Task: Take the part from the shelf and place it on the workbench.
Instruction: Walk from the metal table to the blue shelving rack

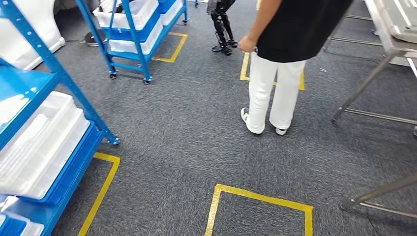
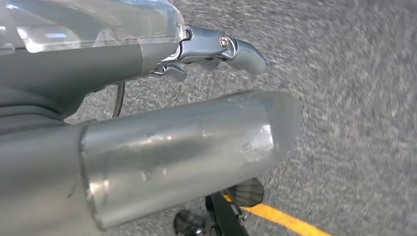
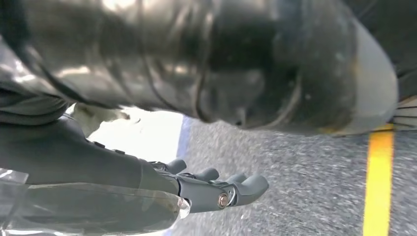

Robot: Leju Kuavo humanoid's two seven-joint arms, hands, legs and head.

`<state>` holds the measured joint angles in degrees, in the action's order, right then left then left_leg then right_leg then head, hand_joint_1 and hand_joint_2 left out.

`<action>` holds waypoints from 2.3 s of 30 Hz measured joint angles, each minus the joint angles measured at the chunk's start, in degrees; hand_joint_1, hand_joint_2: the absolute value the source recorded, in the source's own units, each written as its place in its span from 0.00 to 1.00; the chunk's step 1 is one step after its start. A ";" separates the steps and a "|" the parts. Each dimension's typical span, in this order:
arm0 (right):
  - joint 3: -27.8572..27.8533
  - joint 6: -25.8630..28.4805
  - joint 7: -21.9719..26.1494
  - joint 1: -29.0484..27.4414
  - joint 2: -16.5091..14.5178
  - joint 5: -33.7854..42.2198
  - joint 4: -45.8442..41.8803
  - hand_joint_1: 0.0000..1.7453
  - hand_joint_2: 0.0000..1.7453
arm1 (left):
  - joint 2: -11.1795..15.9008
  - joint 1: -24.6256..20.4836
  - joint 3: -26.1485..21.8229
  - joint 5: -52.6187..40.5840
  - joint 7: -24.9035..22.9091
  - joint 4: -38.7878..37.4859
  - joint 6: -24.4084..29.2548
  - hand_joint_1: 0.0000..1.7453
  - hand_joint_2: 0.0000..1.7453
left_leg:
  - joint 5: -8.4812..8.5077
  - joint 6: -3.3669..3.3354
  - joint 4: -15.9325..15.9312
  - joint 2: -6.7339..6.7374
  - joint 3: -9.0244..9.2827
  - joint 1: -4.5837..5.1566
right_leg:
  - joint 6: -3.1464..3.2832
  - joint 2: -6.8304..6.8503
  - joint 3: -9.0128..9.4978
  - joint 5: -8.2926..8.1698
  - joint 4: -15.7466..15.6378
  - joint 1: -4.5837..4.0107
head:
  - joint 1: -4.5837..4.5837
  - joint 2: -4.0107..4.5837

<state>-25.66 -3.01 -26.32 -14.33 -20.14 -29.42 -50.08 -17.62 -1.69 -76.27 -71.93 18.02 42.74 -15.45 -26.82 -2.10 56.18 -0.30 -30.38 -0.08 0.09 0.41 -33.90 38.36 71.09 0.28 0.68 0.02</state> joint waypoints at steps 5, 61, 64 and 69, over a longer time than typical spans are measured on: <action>-2.53 -0.30 3.34 2.13 0.48 -6.12 5.08 0.00 0.00 | -0.15 -0.25 -1.92 1.07 -0.05 0.78 -0.11 0.00 0.00 | -0.07 0.13 0.80 -4.28 -0.15 0.28 | 0.85 -2.52 2.08 -7.01 -6.94 -0.03 | 0.01 -0.01; -17.68 -4.02 7.18 9.35 1.80 -13.76 12.97 0.00 0.00 | 0.98 -2.57 1.10 -1.19 -0.31 -6.98 9.77 0.00 0.00 | 1.20 0.34 0.30 0.46 -1.07 -0.39 | -0.15 0.76 1.46 -2.08 -3.38 0.26 | -0.08 -0.01; -17.81 -4.01 7.18 9.15 1.80 -13.65 12.89 0.00 0.00 | 0.92 -2.55 1.40 -1.19 -0.25 -7.29 9.77 0.00 0.00 | 1.19 0.29 0.44 -1.92 -1.12 -0.41 | -0.51 -0.32 -2.49 -0.92 3.35 0.53 | -0.07 -0.01; -17.83 -3.95 7.29 9.03 1.79 -13.27 12.96 0.00 0.00 | 0.85 -2.64 1.73 -1.58 0.13 -7.89 10.16 0.00 0.00 | 0.58 1.50 1.72 -5.95 -1.46 -0.48 | -0.56 -4.70 2.42 -9.33 -10.75 1.21 | -0.03 -0.01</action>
<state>-43.50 -6.95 -19.02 -5.30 -18.35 -42.69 -37.12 -16.76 -4.33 -74.54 -73.50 18.15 34.85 -5.30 -26.24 -0.60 57.90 -6.25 -31.85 -0.56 -0.47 -4.30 -31.48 29.03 60.34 1.49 0.65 0.01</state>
